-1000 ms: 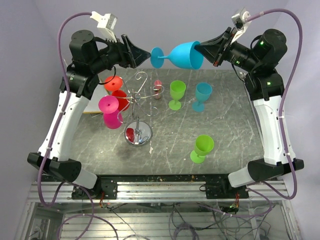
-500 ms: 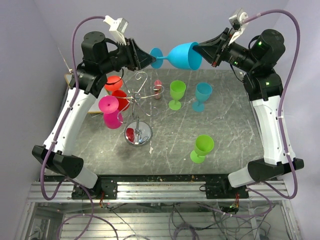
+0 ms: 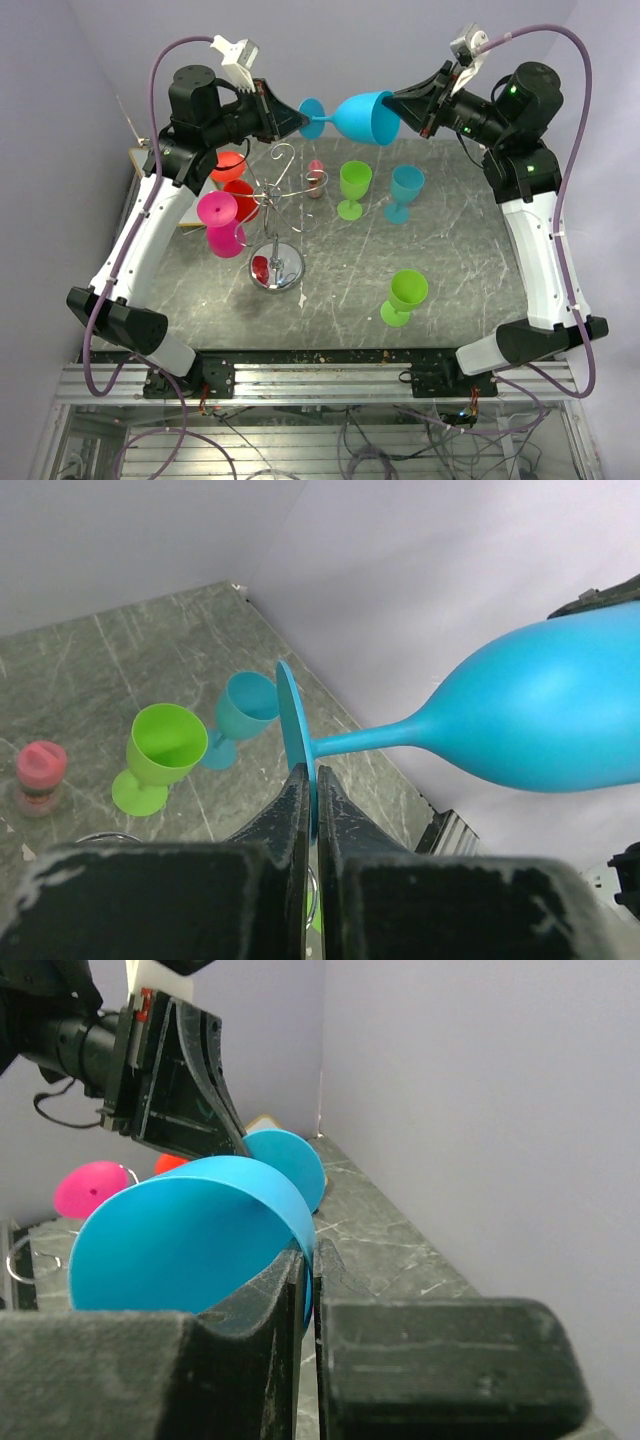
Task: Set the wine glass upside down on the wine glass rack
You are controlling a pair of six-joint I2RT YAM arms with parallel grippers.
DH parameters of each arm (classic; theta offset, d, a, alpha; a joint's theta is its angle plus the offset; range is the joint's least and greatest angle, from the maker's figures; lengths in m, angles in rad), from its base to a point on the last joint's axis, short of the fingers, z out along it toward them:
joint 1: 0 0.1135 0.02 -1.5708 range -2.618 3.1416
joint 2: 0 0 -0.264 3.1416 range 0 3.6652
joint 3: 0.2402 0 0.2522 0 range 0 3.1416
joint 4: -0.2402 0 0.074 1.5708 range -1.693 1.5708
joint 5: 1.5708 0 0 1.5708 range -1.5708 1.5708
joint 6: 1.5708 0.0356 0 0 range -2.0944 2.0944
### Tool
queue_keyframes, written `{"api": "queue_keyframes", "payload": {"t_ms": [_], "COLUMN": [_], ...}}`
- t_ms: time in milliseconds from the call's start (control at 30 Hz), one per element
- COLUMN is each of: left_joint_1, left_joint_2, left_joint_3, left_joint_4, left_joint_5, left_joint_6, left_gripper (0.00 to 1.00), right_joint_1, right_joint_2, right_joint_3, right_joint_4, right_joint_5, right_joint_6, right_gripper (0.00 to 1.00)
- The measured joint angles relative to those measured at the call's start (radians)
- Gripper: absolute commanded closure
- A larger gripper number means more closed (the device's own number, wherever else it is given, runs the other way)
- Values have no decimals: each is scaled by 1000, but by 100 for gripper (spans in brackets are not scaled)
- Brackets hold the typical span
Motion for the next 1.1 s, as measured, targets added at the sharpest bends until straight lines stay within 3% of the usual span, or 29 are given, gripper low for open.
{"api": "queue_keyframes", "payload": {"t_ms": [233, 433, 667, 1100], "left_joint_1": [2, 77, 218, 219], "left_joint_2": [-13, -56, -76, -98], "left_joint_3": [-1, 3, 105, 214], "left_joint_4": [-7, -23, -89, -174], "left_joint_5": [-47, -66, -158, -553], "left_joint_6": [46, 73, 171, 636], "left_gripper": [93, 93, 93, 93], "right_joint_1": [1, 0, -8, -10], "right_joint_2": [-18, -47, -91, -198], "right_joint_3": [-14, -14, -4, -120], "right_joint_4": [-32, -84, -148, -269], "right_joint_5": [-2, 25, 95, 224], "right_joint_6": [-51, -115, -178, -328], "right_gripper": [55, 23, 19, 17]}}
